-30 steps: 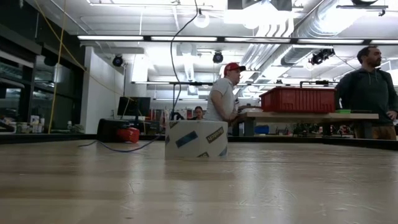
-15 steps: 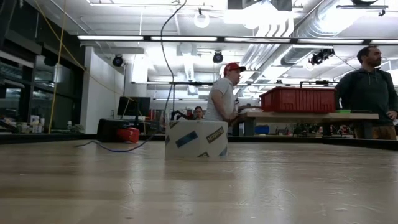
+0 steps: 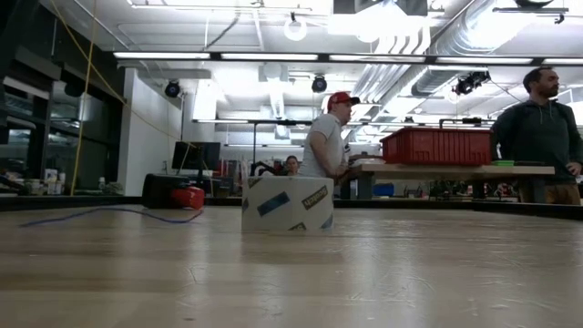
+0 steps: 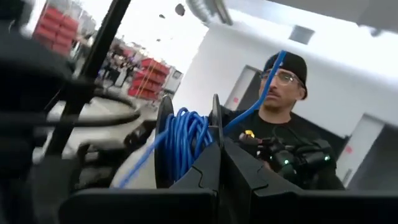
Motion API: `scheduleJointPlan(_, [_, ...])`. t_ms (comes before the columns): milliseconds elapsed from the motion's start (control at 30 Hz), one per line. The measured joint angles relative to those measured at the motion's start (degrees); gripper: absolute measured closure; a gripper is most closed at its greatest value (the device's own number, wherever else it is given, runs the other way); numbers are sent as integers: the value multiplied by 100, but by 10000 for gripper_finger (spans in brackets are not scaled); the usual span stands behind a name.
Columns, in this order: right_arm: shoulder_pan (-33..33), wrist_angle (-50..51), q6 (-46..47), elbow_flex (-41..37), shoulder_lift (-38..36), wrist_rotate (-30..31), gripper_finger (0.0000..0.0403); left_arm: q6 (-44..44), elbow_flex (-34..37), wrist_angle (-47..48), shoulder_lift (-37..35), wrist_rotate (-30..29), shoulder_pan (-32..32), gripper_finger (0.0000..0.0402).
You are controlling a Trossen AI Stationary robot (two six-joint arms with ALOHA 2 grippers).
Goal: Coil cords
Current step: Coil the blue wire on the spool
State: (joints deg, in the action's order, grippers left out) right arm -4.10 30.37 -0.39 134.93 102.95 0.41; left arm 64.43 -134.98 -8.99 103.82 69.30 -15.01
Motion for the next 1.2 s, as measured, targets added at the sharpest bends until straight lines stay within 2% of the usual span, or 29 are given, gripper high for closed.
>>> scheduleJointPlan(233, [-3,-141,167,7,106,-169,403,-932,4,-1081,29,-388,-71,401])
scheduleJointPlan(400, [0,-56,190,12,87,-142,403,-1058,15,-1050,-202,-254,-627,401])
scheduleJointPlan(633, [7,-239,220,13,77,-80,403,-1910,15,-128,-504,-296,-1352,401])
scheduleJointPlan(733, [43,-245,559,12,78,17,396,-2348,13,296,-565,-341,-1543,401])
scheduleJointPlan(833, [114,-37,849,-8,98,6,362,-2527,-8,244,-587,-634,-1710,401])
scheduleJointPlan(933, [118,219,894,-21,129,112,306,-2493,-13,35,-607,-728,-1808,401])
scheduleJointPlan(1067, [116,261,621,-4,197,814,235,-2337,-11,-314,-619,-754,-1885,401])
scheduleJointPlan(1200, [151,259,351,-8,375,1334,194,-2313,-11,-467,-724,-826,-1925,401])
